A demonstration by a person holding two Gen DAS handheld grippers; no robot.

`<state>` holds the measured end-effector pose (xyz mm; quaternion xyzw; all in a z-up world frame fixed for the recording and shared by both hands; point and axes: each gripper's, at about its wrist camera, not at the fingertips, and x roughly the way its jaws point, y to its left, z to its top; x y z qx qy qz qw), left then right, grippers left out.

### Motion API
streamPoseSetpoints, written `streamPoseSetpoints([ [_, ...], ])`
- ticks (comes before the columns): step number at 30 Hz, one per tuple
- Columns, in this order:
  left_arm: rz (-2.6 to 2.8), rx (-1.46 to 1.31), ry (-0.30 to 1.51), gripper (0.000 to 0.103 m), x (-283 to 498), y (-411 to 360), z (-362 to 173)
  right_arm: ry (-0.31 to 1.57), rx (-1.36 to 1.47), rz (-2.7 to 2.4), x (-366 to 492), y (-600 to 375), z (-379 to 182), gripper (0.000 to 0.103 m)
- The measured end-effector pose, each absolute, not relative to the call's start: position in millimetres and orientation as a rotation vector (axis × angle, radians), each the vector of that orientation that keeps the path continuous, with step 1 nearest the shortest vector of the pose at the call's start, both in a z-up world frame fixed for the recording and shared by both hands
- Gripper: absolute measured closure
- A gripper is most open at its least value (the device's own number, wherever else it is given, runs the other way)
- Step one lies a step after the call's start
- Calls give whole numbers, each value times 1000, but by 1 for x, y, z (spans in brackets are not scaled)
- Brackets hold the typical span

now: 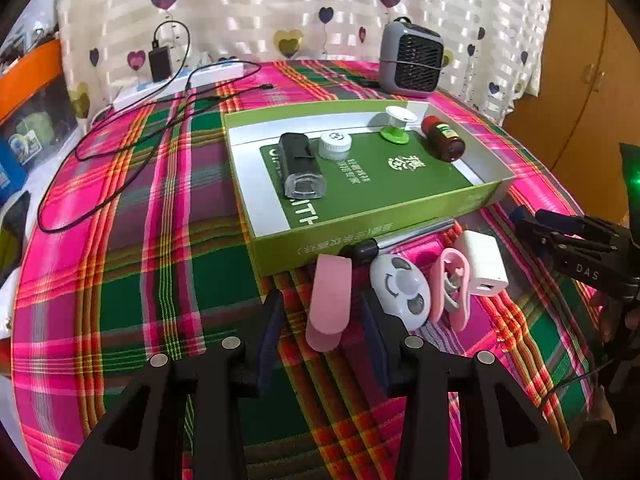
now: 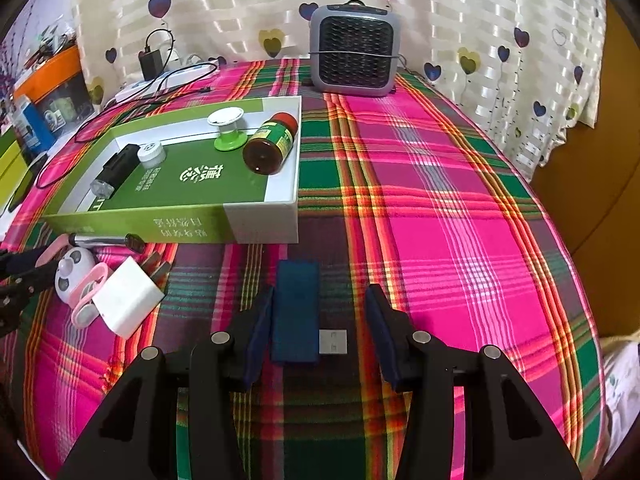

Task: Organize rigid objects
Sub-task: 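Grasp the blue USB stick with the right tool while the left tool grasps the pink clip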

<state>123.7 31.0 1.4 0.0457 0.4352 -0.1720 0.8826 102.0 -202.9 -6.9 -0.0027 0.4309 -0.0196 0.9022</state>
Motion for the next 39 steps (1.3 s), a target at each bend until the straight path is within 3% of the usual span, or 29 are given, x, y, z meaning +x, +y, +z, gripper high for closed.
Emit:
streamPoseSetpoints([
  [20,-295,86,903,65,135,29,0,893,11,-12,111,-207,-7,56],
  [25,-275,81,902,73,135,30,0,893,12,-11,111,-207,-7,56],
  [33,-250,51,900,86,137,38,0,889,2,12,111,-202,-6,67],
  [39,-251,42,899,86,137,39,0,887,-1,22,110,-201,-6,77],
])
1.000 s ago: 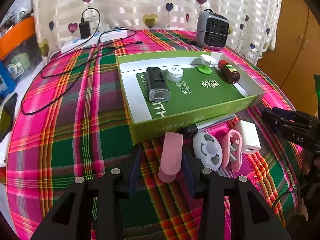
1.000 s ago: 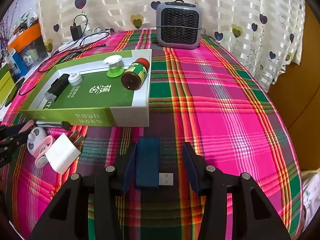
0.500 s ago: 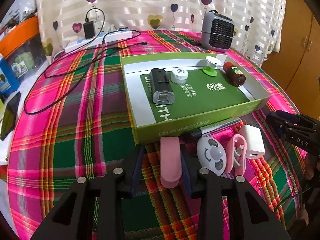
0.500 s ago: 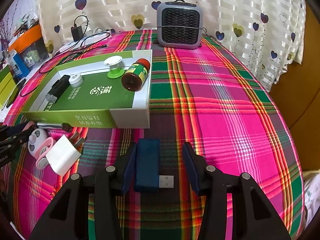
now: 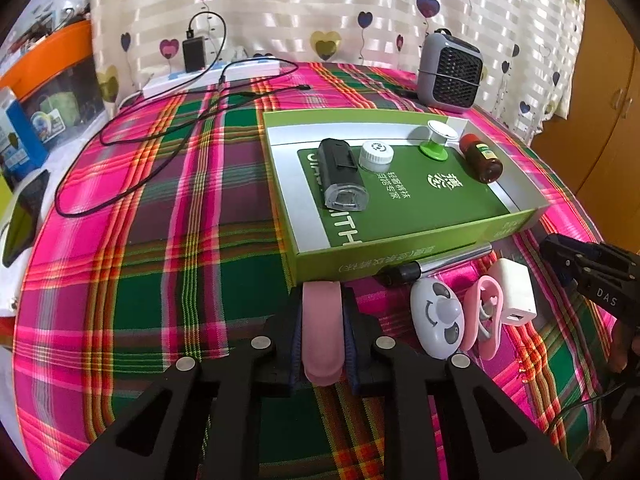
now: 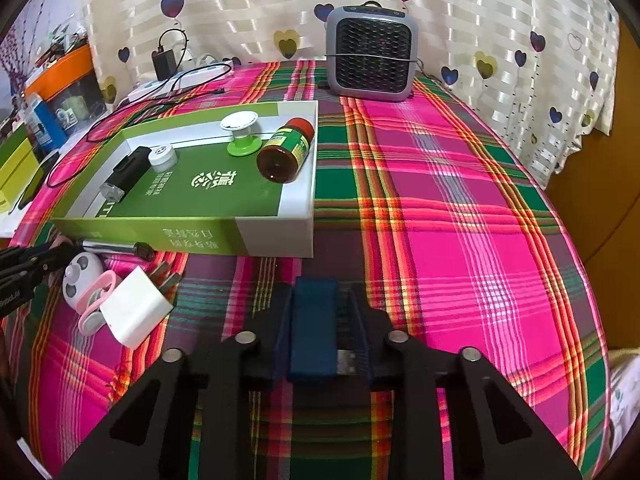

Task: Organize rigid objects
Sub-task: 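Grasp the blue USB stick with the right tool while the left tool grasps the pink clip, then lift the USB stick and pink clip off the table with both tools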

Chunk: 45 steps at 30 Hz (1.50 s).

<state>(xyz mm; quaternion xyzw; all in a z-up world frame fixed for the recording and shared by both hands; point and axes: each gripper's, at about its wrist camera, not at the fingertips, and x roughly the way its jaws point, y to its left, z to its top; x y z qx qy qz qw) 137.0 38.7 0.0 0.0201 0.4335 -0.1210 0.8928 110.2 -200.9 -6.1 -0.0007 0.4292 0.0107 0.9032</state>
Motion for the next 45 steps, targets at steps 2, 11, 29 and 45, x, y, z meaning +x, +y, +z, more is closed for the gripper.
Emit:
streamPoseSetpoints([
  [2,-251,40,899,86,137,39,0,887,-6,26,110,-200,-6,80],
  [11,-251,38,898,86,137,39,0,886,-1,29,110,-200,-6,80],
  [29,-251,39,897,86,136,38,0,887,4,31,111,-201,-7,80],
  [45,-237,45,886,86,132,41,5,894,13,50,110,-202,-6,80],
])
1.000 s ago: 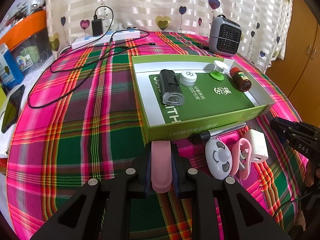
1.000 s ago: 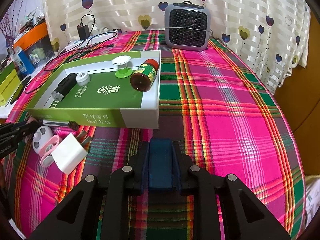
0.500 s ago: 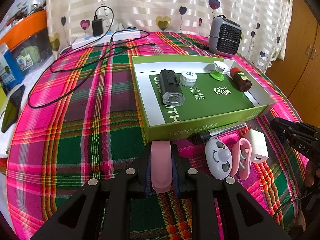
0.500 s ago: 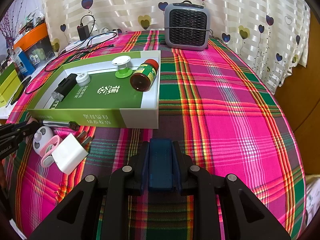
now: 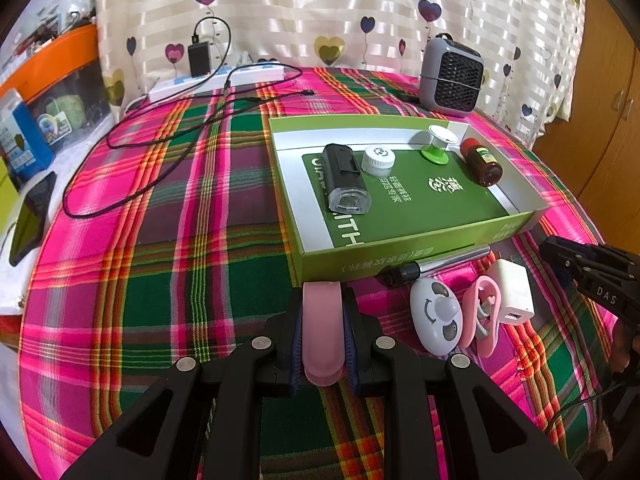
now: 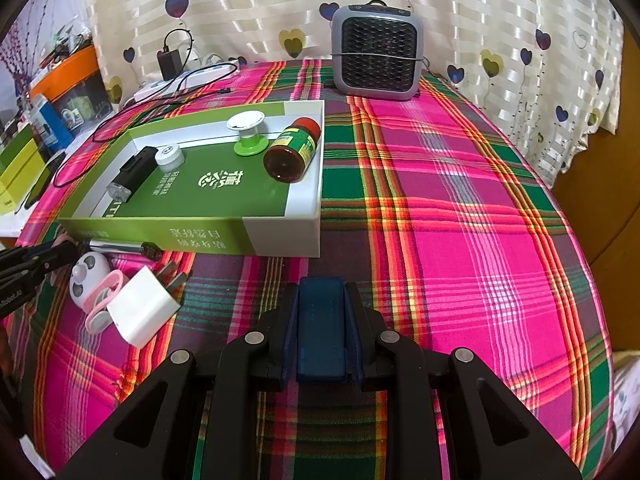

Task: Organize rigid objects
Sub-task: 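Lift the USB stick and pink clip off the table with both tools, then lower the pink clip and USB stick into the green box and open both tools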

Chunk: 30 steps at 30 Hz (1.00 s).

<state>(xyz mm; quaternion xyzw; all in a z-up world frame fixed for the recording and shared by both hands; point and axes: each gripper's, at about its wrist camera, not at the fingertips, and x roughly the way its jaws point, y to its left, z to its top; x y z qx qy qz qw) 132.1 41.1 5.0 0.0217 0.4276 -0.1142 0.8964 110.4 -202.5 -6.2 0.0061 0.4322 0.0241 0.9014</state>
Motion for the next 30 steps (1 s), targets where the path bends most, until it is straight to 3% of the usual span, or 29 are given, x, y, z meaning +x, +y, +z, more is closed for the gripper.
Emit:
streamPoseSetpoints([
  [30,-314,45,817,86,139,16,44,831,-12,145,119,-188,42,80],
])
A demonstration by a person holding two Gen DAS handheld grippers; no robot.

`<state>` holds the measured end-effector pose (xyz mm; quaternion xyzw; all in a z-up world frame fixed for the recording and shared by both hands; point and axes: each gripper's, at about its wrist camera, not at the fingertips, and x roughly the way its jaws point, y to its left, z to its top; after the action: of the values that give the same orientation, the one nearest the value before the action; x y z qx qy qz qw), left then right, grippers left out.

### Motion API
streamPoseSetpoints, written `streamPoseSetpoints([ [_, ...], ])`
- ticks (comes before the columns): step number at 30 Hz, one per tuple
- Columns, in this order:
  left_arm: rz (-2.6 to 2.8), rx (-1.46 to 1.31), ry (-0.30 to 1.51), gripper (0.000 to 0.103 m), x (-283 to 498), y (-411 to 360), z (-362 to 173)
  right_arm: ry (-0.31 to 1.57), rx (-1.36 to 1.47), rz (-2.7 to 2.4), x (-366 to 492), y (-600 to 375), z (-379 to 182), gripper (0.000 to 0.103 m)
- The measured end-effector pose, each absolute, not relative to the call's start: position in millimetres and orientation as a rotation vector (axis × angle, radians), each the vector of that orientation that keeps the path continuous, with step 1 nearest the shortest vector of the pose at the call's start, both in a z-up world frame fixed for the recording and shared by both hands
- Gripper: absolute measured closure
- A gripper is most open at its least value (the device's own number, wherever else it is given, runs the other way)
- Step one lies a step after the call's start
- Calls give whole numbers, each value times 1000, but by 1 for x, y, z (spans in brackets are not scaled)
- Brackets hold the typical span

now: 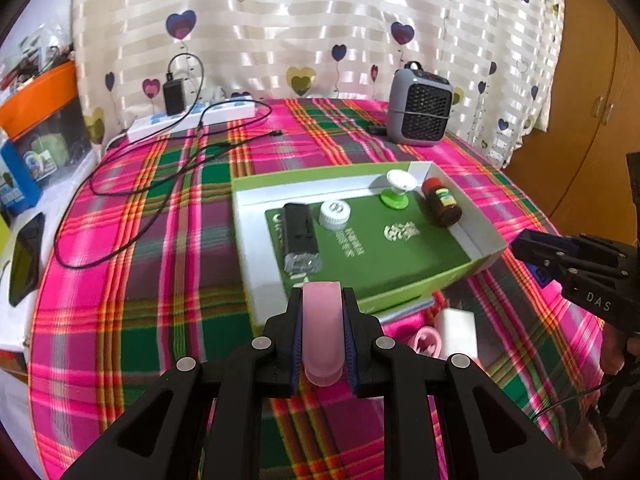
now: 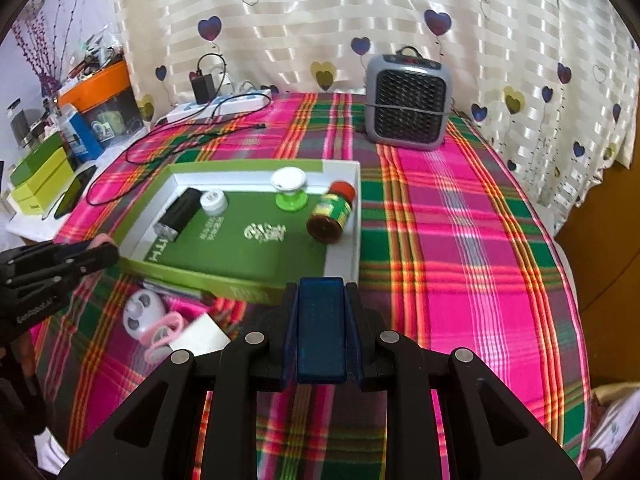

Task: Organize rigid objects
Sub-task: 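Lower the pink clip and USB stick into the green box and open both tools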

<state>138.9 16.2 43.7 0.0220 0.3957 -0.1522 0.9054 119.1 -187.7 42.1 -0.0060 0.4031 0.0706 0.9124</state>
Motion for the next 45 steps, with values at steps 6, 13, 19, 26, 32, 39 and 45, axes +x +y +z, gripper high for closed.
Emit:
streamPoseSetpoints([
  [6,-344,53,817,86,152,5,44,822,-15,204,138,-175,51,80],
  [13,-379,35,825,86,173,-4,39,850,-27,275,170,-156,49,80],
  [19,-405,45,835,86,189,-13,32,888,-33,306,201,-143,39,80],
  [26,-409,62,866,86,204,-18,21,923,-47,334,231,-130,28,80],
  [32,-401,58,890,86,214,-17,12,942,-58,355,247,-121,22,80],
  [39,-401,56,901,86,219,-16,7,960,-63,362,260,-113,14,80],
  [45,-391,64,904,86,221,-16,5,982,-62,365,266,-108,5,80],
])
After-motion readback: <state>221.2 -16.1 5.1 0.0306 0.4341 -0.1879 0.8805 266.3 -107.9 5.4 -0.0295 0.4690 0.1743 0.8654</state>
